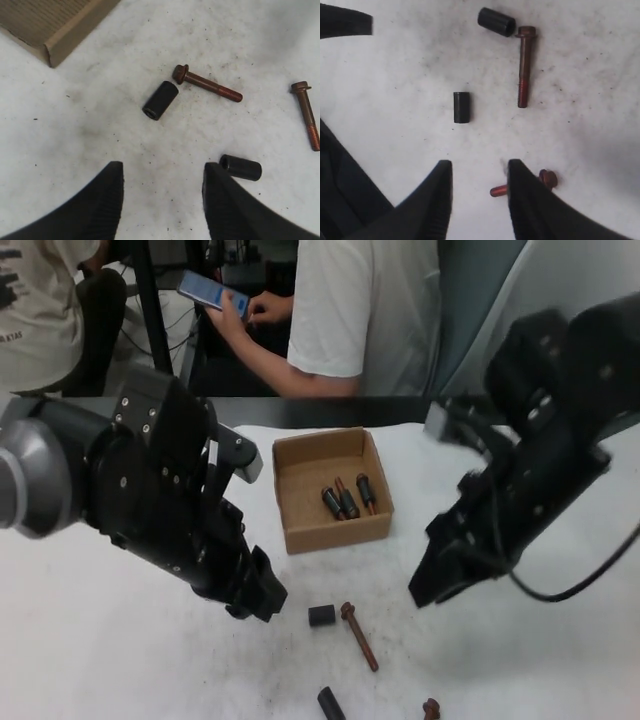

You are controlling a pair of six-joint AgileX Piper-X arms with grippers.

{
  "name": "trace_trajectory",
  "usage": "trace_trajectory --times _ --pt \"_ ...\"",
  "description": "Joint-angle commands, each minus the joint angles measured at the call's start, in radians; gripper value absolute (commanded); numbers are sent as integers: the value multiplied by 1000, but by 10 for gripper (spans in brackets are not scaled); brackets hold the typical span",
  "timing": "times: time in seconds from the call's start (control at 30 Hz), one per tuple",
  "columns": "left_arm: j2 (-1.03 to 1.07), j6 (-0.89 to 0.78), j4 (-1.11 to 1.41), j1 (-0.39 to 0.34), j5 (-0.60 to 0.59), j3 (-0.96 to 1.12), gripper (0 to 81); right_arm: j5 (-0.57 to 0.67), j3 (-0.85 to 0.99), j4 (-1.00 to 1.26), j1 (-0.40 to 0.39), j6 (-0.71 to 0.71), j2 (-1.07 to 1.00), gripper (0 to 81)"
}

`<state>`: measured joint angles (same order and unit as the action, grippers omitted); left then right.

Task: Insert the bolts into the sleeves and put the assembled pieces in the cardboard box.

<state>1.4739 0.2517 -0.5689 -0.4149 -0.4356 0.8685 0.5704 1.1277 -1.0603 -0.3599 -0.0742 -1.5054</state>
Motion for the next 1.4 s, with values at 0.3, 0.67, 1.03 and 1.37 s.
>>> trace_trajectory --times 0.3,0.67,1.03,1.37 --pt "7 30 -70 -59 6 27 459 -21 -131 -1 24 74 83 342" --pt "7 37 -141 -69 15 27 459 62 -263 105 20 180 87 342" --pt "7 40 -132 -69 15 27 459 -26 -366 137 20 184 86 342" --pt "7 40 -124 -69 15 27 459 -36 -425 285 20 324 86 342"
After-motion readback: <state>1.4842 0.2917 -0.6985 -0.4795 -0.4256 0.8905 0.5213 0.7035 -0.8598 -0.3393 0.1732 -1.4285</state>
